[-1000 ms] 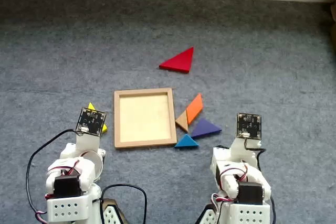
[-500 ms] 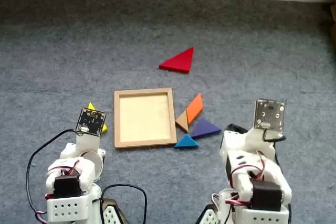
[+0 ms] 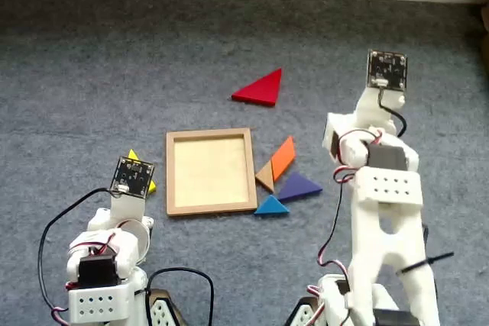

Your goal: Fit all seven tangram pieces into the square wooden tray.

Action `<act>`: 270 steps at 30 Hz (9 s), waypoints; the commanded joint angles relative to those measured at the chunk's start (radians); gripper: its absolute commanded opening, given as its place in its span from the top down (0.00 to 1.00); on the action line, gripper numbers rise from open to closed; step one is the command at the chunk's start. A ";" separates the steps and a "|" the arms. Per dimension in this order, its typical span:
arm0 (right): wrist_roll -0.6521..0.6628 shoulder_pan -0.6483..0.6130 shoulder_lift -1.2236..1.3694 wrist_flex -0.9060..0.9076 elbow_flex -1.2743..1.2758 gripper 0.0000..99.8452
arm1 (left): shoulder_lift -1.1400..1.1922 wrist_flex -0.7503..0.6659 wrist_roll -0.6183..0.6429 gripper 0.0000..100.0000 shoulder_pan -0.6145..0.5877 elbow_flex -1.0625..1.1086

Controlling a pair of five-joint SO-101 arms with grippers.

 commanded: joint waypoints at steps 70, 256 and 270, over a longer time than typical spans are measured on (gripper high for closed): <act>0.011 -0.185 1.185 -0.455 -0.934 0.99 | -0.010 0.005 0.006 0.98 -0.018 0.019; 0.147 -0.222 0.565 -0.394 -0.209 0.99 | -0.010 0.005 0.006 0.98 -0.018 0.019; 0.334 -0.220 0.866 -0.495 -0.260 0.99 | -0.010 0.005 0.006 0.98 -0.018 0.019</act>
